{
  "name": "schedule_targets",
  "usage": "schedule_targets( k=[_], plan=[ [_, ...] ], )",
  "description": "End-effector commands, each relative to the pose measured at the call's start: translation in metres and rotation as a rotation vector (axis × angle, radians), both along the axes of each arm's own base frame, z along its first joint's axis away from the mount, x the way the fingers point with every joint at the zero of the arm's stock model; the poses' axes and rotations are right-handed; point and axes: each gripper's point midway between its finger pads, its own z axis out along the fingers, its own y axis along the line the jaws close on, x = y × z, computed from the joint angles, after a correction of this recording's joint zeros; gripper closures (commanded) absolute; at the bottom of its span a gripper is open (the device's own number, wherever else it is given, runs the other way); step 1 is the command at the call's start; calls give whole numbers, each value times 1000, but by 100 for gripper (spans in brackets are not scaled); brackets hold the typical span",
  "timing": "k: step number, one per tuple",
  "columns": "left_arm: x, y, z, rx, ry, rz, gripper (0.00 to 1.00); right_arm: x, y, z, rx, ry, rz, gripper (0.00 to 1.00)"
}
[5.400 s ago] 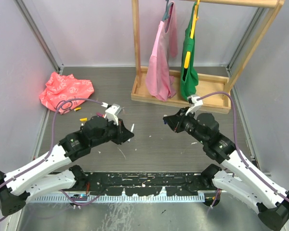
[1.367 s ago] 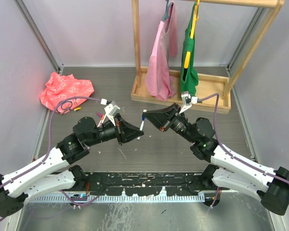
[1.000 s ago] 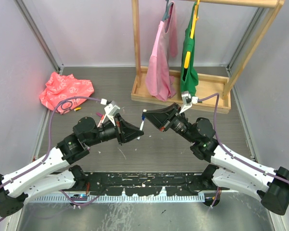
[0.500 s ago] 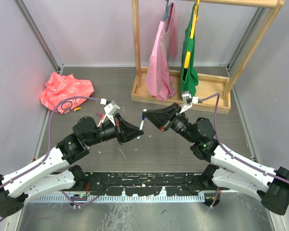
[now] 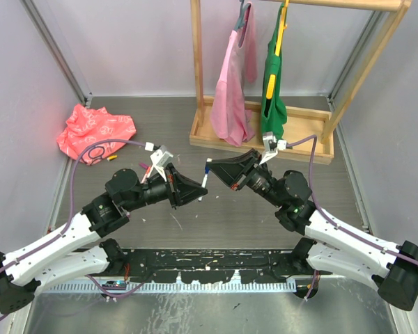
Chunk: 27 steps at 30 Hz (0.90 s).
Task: Insert the pens into the pen caps
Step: Insert the pen cap onto the pen.
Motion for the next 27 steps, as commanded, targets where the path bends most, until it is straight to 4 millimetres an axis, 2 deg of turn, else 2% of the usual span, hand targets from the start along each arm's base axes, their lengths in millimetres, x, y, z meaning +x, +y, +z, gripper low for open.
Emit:
schedule_targets(
  k=[1, 16, 21, 27],
  plan=[
    [0, 2, 39, -94, -92, 5, 100, -8, -2, 12, 44, -27, 18, 100],
    [-1, 4, 41, -98, -96, 8, 100, -8, -3, -5, 33, 6, 9, 100],
    [-2, 3, 41, -98, -93, 1, 100, -6, -7, 0, 38, -5, -13, 100],
    [-3, 1, 39, -98, -86, -11, 100, -3, -9, 20, 57, -42, -40, 100]
  ],
)
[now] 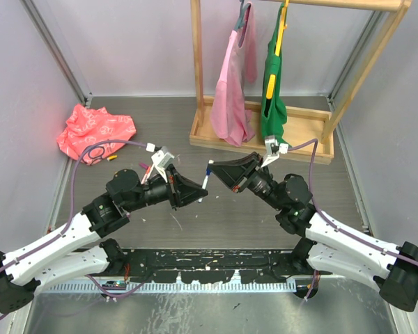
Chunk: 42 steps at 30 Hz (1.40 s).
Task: Insert the pens into the pen caps
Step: Insert the pen cap onto the pen.
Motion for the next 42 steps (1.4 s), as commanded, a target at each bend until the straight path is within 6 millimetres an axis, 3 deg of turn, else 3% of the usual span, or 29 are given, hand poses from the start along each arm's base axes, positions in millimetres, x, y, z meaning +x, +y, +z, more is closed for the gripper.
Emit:
schedule_targets(
  k=[1, 10, 42],
  plan=[
    [-2, 0, 43, -111, -95, -11, 100, 0, -5, 30, 34, -67, -33, 100],
    [-2, -1, 39, -106, -89, -13, 100, 2, -2, 42, 50, -90, -35, 100],
    [1, 3, 37, -102, -89, 12, 100, -2, -5, 31, 36, -70, -27, 100]
  ],
)
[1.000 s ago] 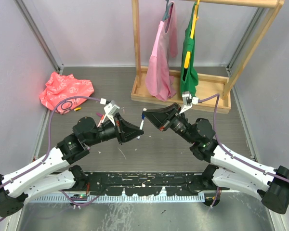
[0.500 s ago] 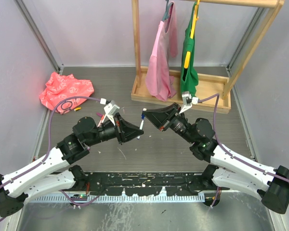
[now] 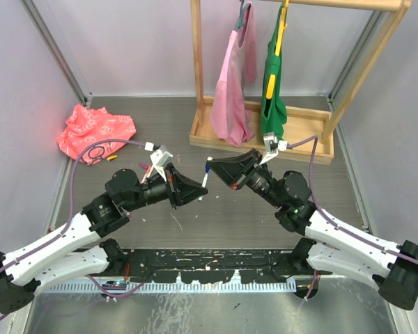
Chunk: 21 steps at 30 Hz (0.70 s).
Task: Insert the pens into the pen caps
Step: Insert the pen cap onto the pen.
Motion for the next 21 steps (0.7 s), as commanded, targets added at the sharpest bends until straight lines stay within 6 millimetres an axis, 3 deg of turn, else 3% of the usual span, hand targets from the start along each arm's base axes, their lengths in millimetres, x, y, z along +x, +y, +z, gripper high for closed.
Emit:
schedule_targets(
  k=[1, 9, 21],
  plan=[
    [0, 3, 31, -81, -76, 11, 100, -8, -9, 25, 62, -54, -3, 100],
    [0, 3, 32, -81, -78, 10, 100, -9, -9, 28, 63, -61, -2, 100],
    [0, 4, 34, -85, -83, 12, 100, -8, -6, 15, 44, -36, 7, 100]
  ],
)
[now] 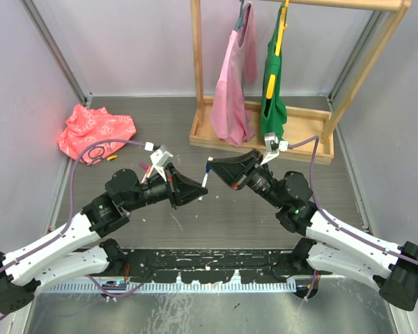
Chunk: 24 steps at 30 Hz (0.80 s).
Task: Insert the pens into the pen caps
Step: Insert the pen cap onto the pen.
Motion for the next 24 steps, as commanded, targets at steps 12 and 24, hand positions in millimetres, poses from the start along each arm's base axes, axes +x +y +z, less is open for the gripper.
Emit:
schedule_targets(
  k=[12, 24],
  plan=[
    [1, 4, 33, -82, -83, 16, 100, -10, -3, -6, 33, 12, 33, 100],
    [8, 7, 44, -114, -95, 63, 100, -15, 0, -19, 45, 48, 62, 100]
  ],
)
